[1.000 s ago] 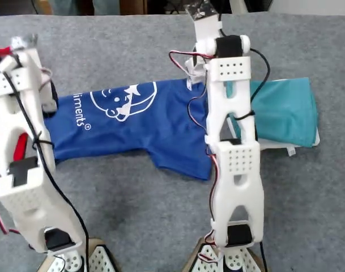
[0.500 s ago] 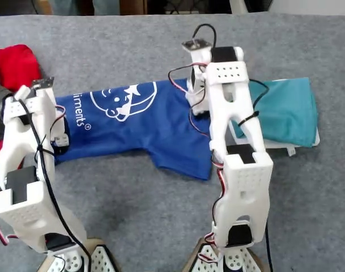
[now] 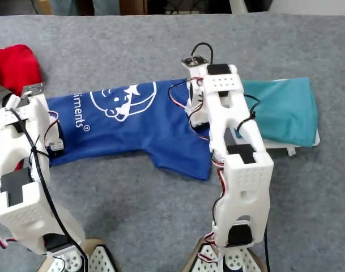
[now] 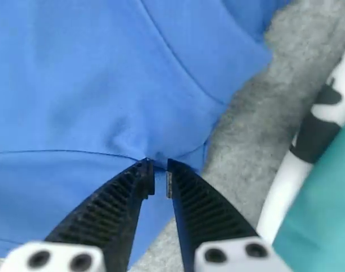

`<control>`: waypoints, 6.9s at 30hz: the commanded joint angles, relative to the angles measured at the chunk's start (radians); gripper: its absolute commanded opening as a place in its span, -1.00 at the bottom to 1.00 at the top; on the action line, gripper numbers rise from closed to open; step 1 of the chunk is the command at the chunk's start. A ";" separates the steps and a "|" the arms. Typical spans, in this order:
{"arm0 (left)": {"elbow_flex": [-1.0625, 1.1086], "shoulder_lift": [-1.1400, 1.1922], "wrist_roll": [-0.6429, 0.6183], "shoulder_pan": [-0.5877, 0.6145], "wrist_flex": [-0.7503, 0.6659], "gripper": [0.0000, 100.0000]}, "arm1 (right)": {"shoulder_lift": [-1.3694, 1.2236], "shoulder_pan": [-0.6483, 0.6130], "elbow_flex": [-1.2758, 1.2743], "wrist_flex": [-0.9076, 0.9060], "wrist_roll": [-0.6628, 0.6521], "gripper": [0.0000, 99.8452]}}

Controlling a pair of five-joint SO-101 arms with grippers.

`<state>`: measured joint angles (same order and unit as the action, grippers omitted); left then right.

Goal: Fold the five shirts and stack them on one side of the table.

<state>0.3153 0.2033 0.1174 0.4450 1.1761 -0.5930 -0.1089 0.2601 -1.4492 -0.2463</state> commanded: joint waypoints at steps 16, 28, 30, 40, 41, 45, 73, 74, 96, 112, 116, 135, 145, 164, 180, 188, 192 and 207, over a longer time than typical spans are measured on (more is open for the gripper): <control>-0.028 -0.055 0.110 0.008 0.003 -0.90 | -0.042 0.083 0.105 -0.080 -0.035 -0.89; -0.375 -0.055 0.110 0.005 0.308 -0.90 | -0.051 0.074 0.518 -0.253 -0.034 -0.89; -0.449 -0.055 0.106 0.005 0.321 -0.90 | -0.064 0.063 0.545 -0.219 -0.034 -0.89; -0.522 0.189 0.100 -0.096 0.012 -0.90 | -0.297 -0.005 0.591 -0.061 -0.034 -0.89; -0.527 0.238 0.100 -0.097 -0.026 -0.90 | -0.323 0.003 0.610 -0.048 -0.034 -0.89; -0.570 0.408 0.100 -0.090 -0.130 -0.91 | -0.424 0.064 0.727 -0.038 -0.038 -0.89; -0.676 0.241 0.040 -0.088 0.118 -0.90 | -0.467 0.112 1.171 -0.321 -0.035 -0.89; -0.657 0.229 0.041 -0.090 0.121 -0.90 | -0.435 0.110 1.135 -0.319 -0.037 -0.89; -0.295 0.232 0.037 -0.013 -0.247 -0.91 | 0.289 -0.083 0.088 -0.311 -0.379 -0.88; 0.028 -0.178 0.078 0.097 -0.400 -0.90 | 0.779 -0.287 -0.582 -0.241 -0.621 -0.53; 0.125 -0.170 0.087 0.128 -0.509 -0.90 | 0.800 -0.288 -0.662 -0.198 -0.621 -0.32; 0.101 -0.014 0.081 0.162 -0.589 -0.91 | 0.740 -0.374 -0.866 0.109 -0.706 -0.38; 0.110 -0.014 0.080 0.162 -0.592 -0.91 | 0.585 -0.347 -0.883 0.242 -0.710 -0.38; 0.113 -0.014 0.080 0.160 -0.594 -0.91 | 0.397 -0.255 -0.702 0.244 -0.740 -0.85; 0.113 -0.014 0.080 0.160 -0.595 -0.91 | 0.329 -0.249 -0.484 0.153 -0.736 -0.93; 0.113 -0.014 0.080 0.160 -0.595 -0.91 | 0.328 -0.216 -0.432 0.087 -0.741 -0.96; 0.113 -0.014 0.080 0.160 -0.595 -0.91 | 0.328 -0.235 -0.507 0.130 -0.735 -0.75; 0.113 -0.014 0.080 0.160 -0.595 -0.91 | 0.332 -0.284 -0.619 0.189 -0.735 -0.54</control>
<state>0.4580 0.1956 0.2018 0.5953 0.5808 -0.2631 -0.3775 -0.3506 -1.2789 -0.9812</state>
